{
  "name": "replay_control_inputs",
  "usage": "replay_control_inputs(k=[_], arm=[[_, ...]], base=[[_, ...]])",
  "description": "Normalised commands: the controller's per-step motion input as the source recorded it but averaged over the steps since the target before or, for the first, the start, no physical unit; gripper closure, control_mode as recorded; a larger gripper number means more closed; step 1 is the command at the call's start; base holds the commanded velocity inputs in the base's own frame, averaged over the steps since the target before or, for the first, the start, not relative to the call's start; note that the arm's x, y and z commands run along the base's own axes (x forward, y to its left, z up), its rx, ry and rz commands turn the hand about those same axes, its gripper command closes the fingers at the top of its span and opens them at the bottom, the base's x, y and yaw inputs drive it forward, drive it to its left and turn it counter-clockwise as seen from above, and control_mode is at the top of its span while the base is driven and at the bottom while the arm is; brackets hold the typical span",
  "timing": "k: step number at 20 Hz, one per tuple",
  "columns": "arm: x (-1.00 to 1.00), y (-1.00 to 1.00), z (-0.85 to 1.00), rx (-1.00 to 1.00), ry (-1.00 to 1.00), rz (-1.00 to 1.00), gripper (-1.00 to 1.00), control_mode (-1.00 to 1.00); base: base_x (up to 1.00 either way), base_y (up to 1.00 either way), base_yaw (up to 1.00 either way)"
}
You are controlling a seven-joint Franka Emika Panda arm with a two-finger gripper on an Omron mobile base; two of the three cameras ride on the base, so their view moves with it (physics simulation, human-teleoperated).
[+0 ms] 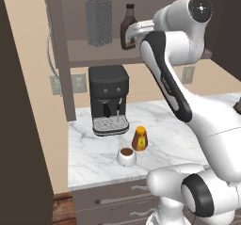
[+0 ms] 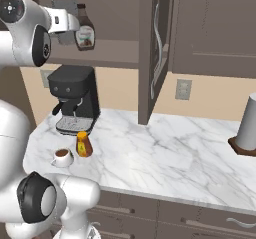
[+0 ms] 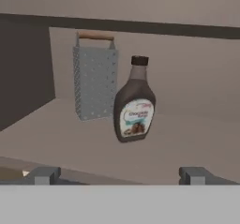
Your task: Pick the syrup bottle and honey bottle from the cabinet and place them next to the mug.
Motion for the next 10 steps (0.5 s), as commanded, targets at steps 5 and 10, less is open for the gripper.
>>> replay_control_inputs(k=[5, 10], arm=[[0.04, -0.02, 0.43, 0.05, 0.00, 0.00, -1.00, -1.00], [0.10, -0.20, 0.06, 0.01, 0.04, 0.00, -1.00, -1.00]], base=[[0.00, 0.00, 0.00], [0.00, 0.00, 0.00]])
